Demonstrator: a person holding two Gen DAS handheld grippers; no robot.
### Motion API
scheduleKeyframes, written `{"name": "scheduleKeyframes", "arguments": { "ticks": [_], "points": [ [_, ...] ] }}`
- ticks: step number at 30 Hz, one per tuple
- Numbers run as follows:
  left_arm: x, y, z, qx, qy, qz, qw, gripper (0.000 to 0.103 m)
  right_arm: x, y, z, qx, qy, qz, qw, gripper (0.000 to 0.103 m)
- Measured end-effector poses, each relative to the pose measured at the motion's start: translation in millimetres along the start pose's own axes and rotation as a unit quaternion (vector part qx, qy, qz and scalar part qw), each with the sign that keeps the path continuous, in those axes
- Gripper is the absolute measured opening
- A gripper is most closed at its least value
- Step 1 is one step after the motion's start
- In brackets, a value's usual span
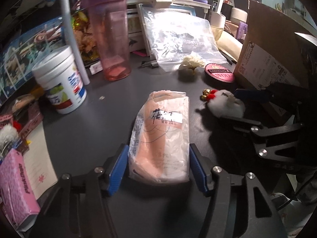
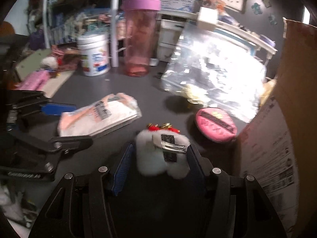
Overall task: Organize soft objects
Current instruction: 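Grasp the white plush keychain with the right gripper while the left grasps the pink package, then carry both items to the box and release them from both grippers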
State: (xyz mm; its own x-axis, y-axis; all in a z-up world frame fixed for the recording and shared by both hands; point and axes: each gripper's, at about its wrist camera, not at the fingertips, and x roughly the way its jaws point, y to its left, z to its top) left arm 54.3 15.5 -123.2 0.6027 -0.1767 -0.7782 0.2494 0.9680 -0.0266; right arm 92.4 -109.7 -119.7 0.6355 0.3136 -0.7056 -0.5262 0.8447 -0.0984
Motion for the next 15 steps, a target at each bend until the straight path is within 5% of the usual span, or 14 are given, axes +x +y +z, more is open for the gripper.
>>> {"name": "scheduleKeyframes", "arguments": {
  "ticks": [5, 8, 15],
  "points": [
    [-8.2, 9.0, -6.7, -0.014, 0.002, 0.004, 0.9999, 0.064, -6.4, 5.9, 0.6, 0.008, -0.007, 0.014, 1.000, 0.055],
    [-5.4, 8.5, -4.0, -0.014, 0.001, 0.009, 0.9999, 0.072, 0.8, -2.8, 0.5, 0.037, 0.005, 0.014, 0.999, 0.068],
    [9.6, 4.4, 4.4, -0.012, 0.002, 0.020, 0.9997, 0.069, 15.2, -1.1, 3.9, 0.051, 0.014, 0.035, 0.998, 0.068]
  ]
}}
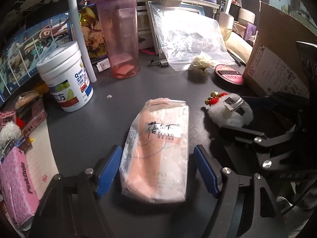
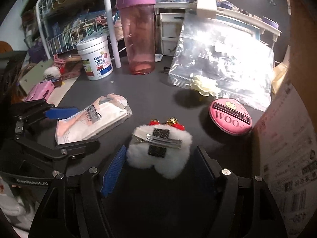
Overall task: Organize soft objects
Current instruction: 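Carry both items to the box and release them from both grippers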
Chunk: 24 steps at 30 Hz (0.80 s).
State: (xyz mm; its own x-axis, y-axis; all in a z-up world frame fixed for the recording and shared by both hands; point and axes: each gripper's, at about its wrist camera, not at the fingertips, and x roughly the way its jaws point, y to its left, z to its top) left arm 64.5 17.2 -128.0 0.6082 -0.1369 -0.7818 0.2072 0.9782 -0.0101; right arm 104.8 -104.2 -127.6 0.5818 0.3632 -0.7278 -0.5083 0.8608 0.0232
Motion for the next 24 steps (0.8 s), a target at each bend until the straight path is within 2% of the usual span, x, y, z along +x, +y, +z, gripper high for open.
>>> {"name": "scheduleKeyframes", "arguments": {
  "ticks": [1, 3, 6, 9, 18, 24],
  "points": [
    [0.0, 1.1, 0.7, -0.001, -0.001, 0.000, 1.0000, 0.066, 1.5, 1.2, 0.9, -0.003, -0.001, -0.005, 1.000, 0.068],
    [-0.3, 2.6, 1.7, -0.001, -0.003, 0.000, 1.0000, 0.055, 4.4, 3.9, 2.7, -0.010, -0.001, -0.008, 1.000, 0.067],
    [-1.7, 1.7, 1.7, 0.006, -0.005, -0.002, 1.0000, 0.046, 7.8, 7.7, 4.1, -0.027, -0.001, -0.019, 0.999, 0.051],
    [-3.1, 0.1, 1.1, 0.010, -0.006, -0.003, 0.9999, 0.039, 7.0, 7.4, 4.9, -0.032, -0.006, -0.022, 0.999, 0.047],
    [-21.6, 6.3, -0.3, -0.007, -0.023, -0.003, 0.9997, 0.037, -21.3, 13.1, 6.6, -0.038, -0.041, -0.010, 0.998, 0.047],
    [-59.3, 7.3, 7.9, -0.008, -0.066, 0.014, 0.9977, 0.036, -61.7, 25.3, 14.6, -0.053, -0.090, 0.007, 0.994, 0.046]
  ]
}}
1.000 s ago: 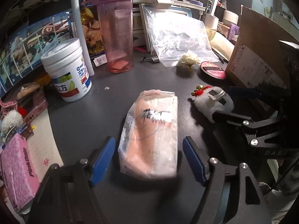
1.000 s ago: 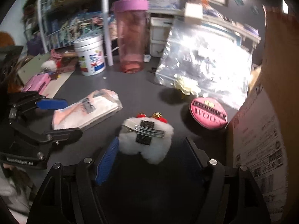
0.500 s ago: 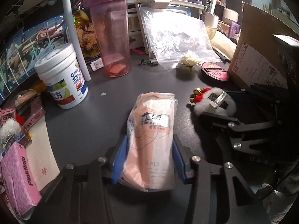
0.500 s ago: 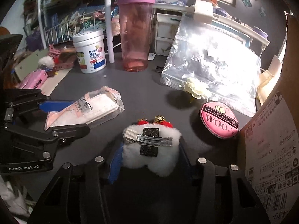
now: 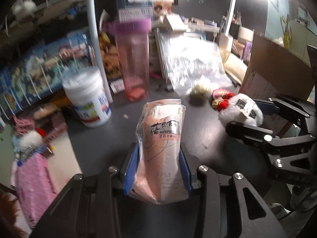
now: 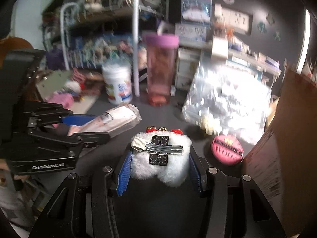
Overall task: Organize soft objects
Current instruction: 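Carry both items to the box and release them from both grippers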
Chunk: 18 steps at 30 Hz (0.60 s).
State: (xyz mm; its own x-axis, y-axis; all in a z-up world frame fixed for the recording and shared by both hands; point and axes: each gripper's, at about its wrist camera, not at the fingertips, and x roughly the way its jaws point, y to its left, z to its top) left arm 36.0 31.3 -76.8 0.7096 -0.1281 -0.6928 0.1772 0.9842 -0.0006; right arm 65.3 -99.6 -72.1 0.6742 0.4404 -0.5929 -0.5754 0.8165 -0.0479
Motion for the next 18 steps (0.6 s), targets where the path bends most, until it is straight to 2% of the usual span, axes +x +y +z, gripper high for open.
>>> {"name": "scheduleKeyframes", "arguments": {
  "ticks": [5, 9, 15, 18],
  "points": [
    [-34.8, -5.9, 20.1, 0.011, -0.045, 0.005, 0.9989, 0.036, -44.2, 4.6, 19.6, -0.015, -0.056, -0.008, 0.998, 0.047],
    [-59.3, -19.6, 41.8, 0.026, -0.083, -0.008, 0.9962, 0.036, -73.7, -0.9, 29.9, -0.020, -0.091, -0.016, 0.996, 0.047],
    [-77.9, -55.8, 79.8, 0.063, -0.126, -0.026, 0.9898, 0.036, -119.2, -33.7, 34.3, -0.009, -0.144, -0.052, 0.988, 0.047],
    [-77.3, -77.4, 97.0, 0.075, -0.131, -0.051, 0.9872, 0.036, -139.1, -59.5, 29.1, 0.012, -0.161, -0.079, 0.984, 0.047]
  ]
}}
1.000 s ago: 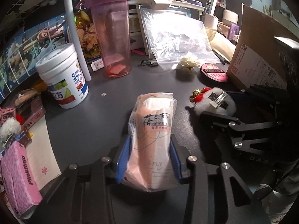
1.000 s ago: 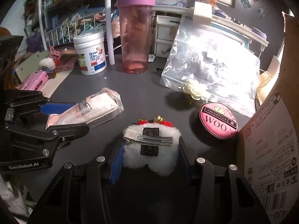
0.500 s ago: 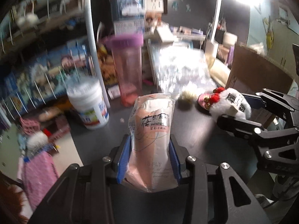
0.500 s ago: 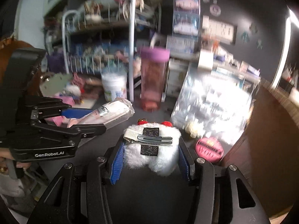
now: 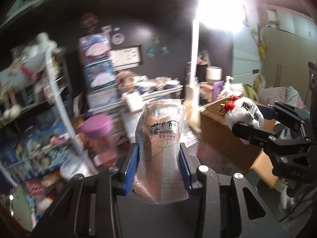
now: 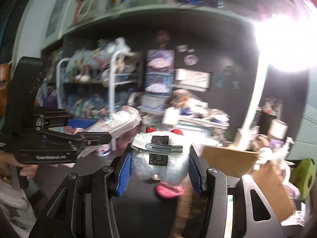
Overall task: Organize soft objects
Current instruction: 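Carry both items to the box and release them from both grippers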
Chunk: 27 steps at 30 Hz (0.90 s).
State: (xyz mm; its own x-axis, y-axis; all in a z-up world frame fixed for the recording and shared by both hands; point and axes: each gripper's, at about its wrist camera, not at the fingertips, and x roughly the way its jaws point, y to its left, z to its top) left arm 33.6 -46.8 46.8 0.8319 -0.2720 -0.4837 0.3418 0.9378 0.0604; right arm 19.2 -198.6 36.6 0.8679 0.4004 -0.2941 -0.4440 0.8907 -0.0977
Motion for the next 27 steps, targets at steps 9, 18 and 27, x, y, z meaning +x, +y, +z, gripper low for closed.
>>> {"name": "scheduleKeyframes", "arguments": {
  "ticks": [9, 18, 27],
  "points": [
    [39.3, -69.9, 45.3, 0.044, 0.007, -0.072, 0.9964, 0.037, -12.4, -79.8, -28.8, 0.036, 0.031, -0.077, 0.996, 0.047],
    [72.3, -119.7, 67.0, 0.072, 0.042, -0.121, 0.9892, 0.037, -4.3, -113.3, -60.3, 0.046, 0.064, -0.064, 0.995, 0.057],
    [93.3, -144.5, 62.8, 0.103, 0.081, -0.123, 0.9837, 0.046, -2.5, -113.4, -65.2, 0.037, 0.059, -0.040, 0.997, 0.057]
  ]
}}
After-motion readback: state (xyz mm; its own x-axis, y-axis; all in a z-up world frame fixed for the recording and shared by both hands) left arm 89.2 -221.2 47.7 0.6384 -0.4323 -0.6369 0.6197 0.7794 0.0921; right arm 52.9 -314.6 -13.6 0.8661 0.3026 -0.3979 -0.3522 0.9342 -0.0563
